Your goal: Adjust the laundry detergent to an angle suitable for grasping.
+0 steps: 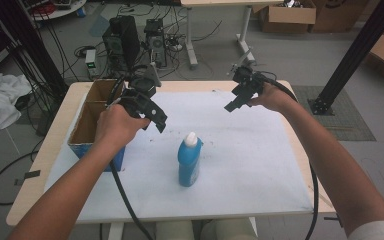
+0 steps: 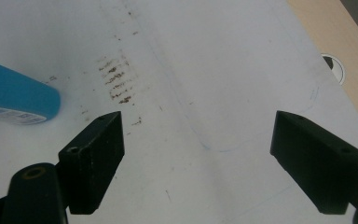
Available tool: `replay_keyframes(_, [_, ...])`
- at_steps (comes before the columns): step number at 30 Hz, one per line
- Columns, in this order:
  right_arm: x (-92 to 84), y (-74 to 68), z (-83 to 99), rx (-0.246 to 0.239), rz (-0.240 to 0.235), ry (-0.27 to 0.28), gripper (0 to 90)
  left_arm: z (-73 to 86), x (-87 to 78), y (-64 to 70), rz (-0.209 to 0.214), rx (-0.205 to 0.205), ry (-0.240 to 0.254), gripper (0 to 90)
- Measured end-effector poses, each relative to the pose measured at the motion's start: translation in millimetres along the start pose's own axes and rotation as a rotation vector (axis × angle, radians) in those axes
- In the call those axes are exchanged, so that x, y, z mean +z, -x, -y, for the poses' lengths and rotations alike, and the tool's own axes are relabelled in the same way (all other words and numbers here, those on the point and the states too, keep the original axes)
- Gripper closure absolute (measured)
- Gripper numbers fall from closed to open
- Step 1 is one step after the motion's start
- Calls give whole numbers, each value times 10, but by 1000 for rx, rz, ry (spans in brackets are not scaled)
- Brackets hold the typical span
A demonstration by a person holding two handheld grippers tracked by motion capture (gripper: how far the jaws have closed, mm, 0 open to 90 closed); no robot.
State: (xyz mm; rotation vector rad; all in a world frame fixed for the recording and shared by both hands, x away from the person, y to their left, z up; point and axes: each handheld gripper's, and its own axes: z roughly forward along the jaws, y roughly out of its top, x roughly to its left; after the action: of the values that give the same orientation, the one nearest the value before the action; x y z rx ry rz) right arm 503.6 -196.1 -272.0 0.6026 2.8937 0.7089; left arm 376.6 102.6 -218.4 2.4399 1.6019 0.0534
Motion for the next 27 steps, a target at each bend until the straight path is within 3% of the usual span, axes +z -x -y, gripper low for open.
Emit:
replay_keyframes(14, [-54, -41, 17, -4, 6, -2, 172, 24, -279, 123, -23, -10, 45, 199])
replay_keyframes(19, [-74, -61, 21, -11, 7, -3, 172, 52, -403, 234, -8, -4, 60, 198])
replay_keyframes(27, [-80, -74, 35, -16, 6, 2, 172, 47, -458, 402, 14, 16, 63, 196])
